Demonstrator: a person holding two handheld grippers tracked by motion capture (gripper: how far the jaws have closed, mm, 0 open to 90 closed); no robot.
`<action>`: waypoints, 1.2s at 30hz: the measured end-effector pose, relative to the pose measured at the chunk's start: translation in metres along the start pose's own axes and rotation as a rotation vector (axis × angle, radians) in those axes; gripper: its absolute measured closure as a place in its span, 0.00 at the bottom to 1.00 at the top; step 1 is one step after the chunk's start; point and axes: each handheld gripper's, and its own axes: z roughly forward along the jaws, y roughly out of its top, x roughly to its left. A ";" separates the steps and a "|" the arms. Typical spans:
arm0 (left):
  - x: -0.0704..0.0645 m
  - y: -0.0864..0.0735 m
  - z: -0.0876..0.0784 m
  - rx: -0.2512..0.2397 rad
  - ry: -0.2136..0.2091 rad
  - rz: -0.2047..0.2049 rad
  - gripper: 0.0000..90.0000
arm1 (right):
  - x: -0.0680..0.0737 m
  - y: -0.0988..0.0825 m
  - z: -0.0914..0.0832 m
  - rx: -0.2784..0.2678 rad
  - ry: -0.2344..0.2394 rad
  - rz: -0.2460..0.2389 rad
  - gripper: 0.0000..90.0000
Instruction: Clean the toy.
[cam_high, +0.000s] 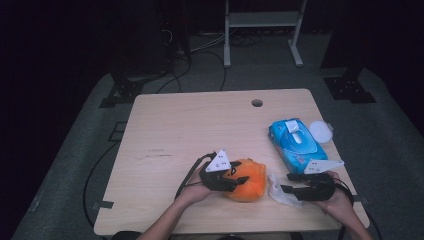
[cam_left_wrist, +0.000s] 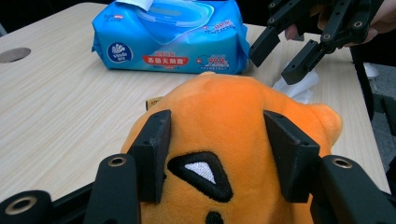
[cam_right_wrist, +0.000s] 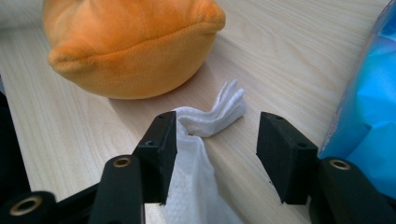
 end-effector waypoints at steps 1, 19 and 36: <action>0.000 0.000 0.000 0.000 0.001 0.004 0.51 | 0.000 0.000 0.001 0.001 -0.002 0.000 0.51; -0.001 0.008 -0.006 -0.048 0.049 -0.034 0.61 | 0.004 0.004 -0.003 -0.046 -0.024 -0.004 0.53; 0.038 0.011 -0.036 -0.133 0.215 -0.090 0.61 | 0.006 0.005 -0.004 -0.066 -0.019 0.005 0.54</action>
